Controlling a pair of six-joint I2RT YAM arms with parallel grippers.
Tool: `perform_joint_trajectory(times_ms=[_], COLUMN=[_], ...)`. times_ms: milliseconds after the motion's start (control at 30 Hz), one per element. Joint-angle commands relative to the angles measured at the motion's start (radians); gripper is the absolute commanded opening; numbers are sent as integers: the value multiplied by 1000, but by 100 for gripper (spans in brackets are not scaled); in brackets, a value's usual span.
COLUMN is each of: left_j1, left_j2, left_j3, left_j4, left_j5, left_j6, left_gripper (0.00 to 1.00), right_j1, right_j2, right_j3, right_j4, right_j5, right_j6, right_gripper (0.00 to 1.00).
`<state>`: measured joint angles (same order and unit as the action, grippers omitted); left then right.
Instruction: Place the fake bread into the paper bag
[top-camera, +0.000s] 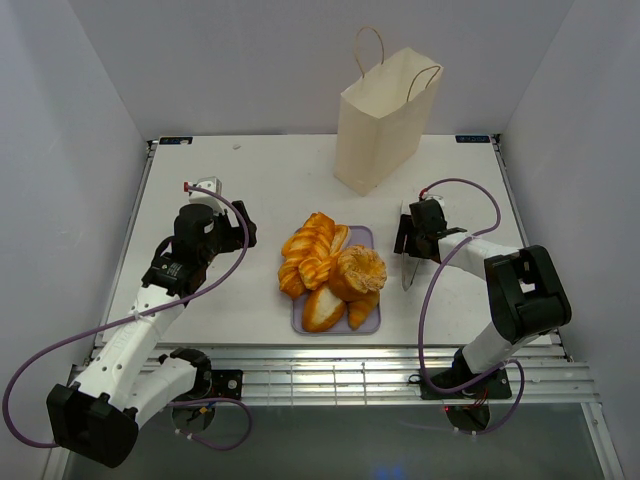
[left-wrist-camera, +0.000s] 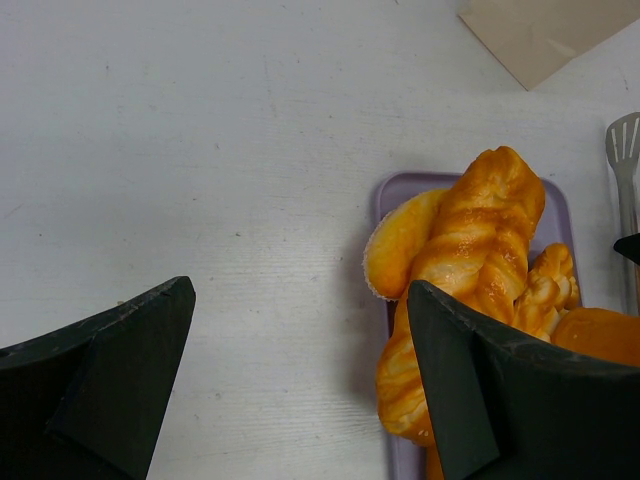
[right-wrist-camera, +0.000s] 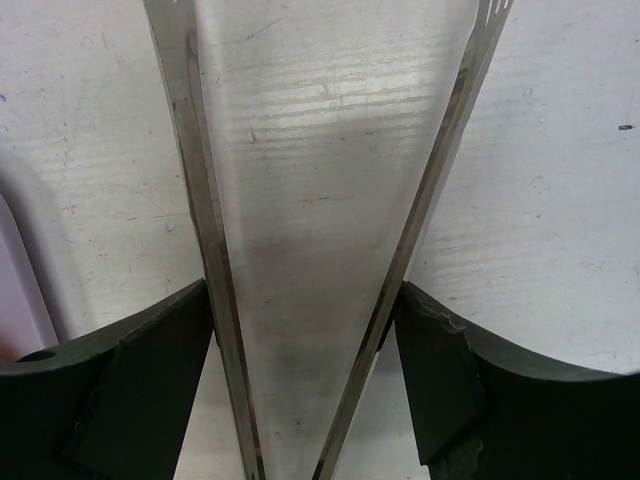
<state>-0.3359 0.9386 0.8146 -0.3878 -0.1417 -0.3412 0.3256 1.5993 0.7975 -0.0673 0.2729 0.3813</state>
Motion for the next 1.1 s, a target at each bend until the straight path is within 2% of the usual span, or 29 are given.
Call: perform_joint_trajectory(times_ms=[0,433,1067], left_j1=[-5,-11,-26], left_j2=[-9,-6,2], left_j3=[31,28,29], left_j4=[13,15,13], left_j5=[2,1,5], left_j6=[5,5,4], left_gripper=[98,98,98], right_j1=[-3,-3,-3], right_j2=[4,-55,-145], right_j3=[19,42,78], right_j4=[-19,-78,-192], right_j5=[-40,-23,-34], right_j6=[5,-9,-61], right_gripper=[75,67,66])
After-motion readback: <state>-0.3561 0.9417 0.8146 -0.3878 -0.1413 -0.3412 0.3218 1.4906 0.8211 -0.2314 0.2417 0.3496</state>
